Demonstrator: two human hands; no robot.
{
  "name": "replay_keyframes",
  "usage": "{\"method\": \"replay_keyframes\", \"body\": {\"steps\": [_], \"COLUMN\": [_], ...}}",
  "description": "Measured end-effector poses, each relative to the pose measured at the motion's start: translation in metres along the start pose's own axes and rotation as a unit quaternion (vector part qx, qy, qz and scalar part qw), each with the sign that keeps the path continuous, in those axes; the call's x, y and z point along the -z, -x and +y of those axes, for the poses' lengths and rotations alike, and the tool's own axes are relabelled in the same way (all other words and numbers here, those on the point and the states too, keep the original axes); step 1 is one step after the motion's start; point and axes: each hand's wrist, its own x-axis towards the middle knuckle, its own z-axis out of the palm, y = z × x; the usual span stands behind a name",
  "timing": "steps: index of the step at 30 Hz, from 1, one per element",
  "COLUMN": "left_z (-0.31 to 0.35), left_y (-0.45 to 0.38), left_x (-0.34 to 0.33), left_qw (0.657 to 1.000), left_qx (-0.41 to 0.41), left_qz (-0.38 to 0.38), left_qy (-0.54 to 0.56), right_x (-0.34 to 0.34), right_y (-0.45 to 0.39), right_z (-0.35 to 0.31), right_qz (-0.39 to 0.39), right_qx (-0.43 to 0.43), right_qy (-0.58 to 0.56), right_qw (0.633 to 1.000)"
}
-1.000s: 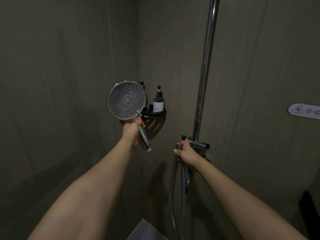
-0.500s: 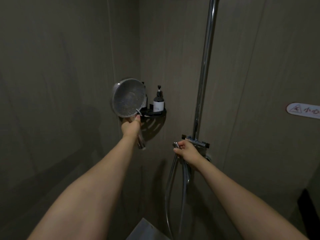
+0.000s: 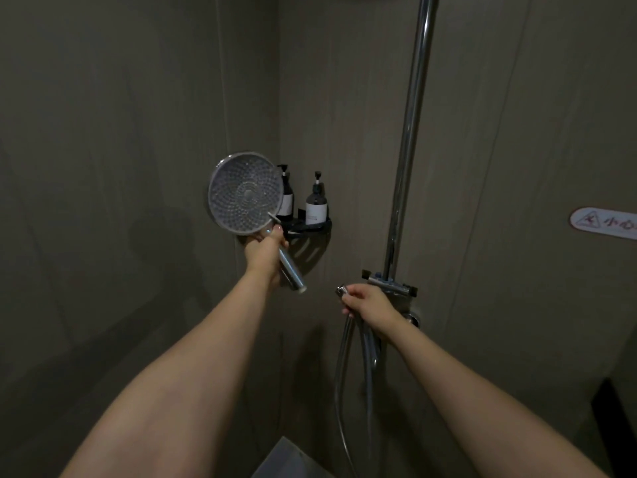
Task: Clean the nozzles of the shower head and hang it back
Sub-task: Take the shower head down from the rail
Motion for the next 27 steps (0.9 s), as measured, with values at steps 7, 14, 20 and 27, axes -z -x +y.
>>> {"method": "replay_keyframes", "body": {"steps": [7,14,20,27], "left_z": [0.011,0.002,-0.013,-0.041], "left_y": [0.004,0.002,-0.003,-0.018], "left_x": [-0.016,-0.013,-0.014,-0.045], "left_qw": [0.994,0.995,0.993,0.993], "left_qx": [-0.011,-0.017,-0.009,0.02], "left_qz": [-0.061,-0.081,-0.107,-0.107], "left_qy": [0.085,0.048,0.038,0.037], "right_x": [-0.009,-0.013,0.01,0.074], "right_y": [0.001,0.0,-0.012,-0.044], "right_z": [-0.006,-0.006,0.011,0.061], "right_qz": [-0.013,0.0,0.059,0.189], "right_qx": [-0.006,-0.005,-0.014,-0.071], "right_qy": [0.036,-0.006,-0.012,-0.023], "right_qw": [0.999,1.0,0.998,0.979]}}
